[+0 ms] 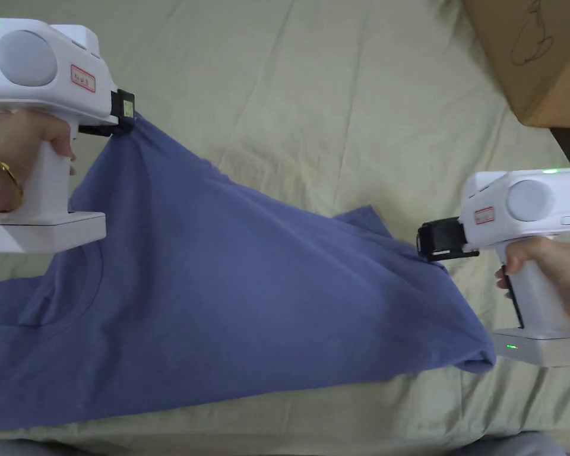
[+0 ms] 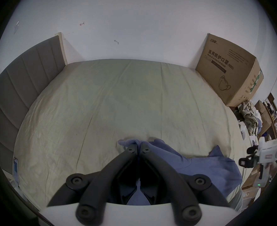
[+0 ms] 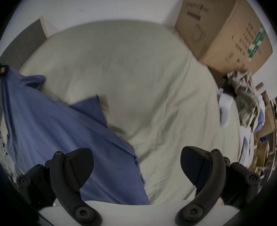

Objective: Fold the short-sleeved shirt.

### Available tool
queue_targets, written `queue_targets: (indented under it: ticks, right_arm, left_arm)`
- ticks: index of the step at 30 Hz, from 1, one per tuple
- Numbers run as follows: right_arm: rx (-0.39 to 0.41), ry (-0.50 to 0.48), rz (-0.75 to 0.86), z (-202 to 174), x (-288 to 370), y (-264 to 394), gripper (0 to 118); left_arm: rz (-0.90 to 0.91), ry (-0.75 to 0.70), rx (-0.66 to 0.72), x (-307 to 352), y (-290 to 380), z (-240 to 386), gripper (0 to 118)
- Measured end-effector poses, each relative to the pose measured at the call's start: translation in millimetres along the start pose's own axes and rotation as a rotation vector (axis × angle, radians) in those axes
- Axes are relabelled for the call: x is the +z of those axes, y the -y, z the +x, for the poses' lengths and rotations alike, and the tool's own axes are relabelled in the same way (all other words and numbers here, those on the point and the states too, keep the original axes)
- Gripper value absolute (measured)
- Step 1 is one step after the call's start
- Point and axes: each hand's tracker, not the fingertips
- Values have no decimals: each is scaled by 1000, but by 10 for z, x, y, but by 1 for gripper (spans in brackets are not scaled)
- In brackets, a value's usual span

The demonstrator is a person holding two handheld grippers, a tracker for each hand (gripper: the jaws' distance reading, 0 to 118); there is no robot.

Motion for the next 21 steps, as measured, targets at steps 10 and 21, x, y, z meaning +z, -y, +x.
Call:
queue_targets:
  ticks: [10, 21]
  right_arm:
    - [-214, -76, -95, 5, -450, 131, 4]
    - [-203, -184, 187, 338, 824, 56, 4]
  left_arm:
    - [-41, -21, 24, -85, 115, 13, 0]
    - [41, 5, 125, 314, 55, 29, 0]
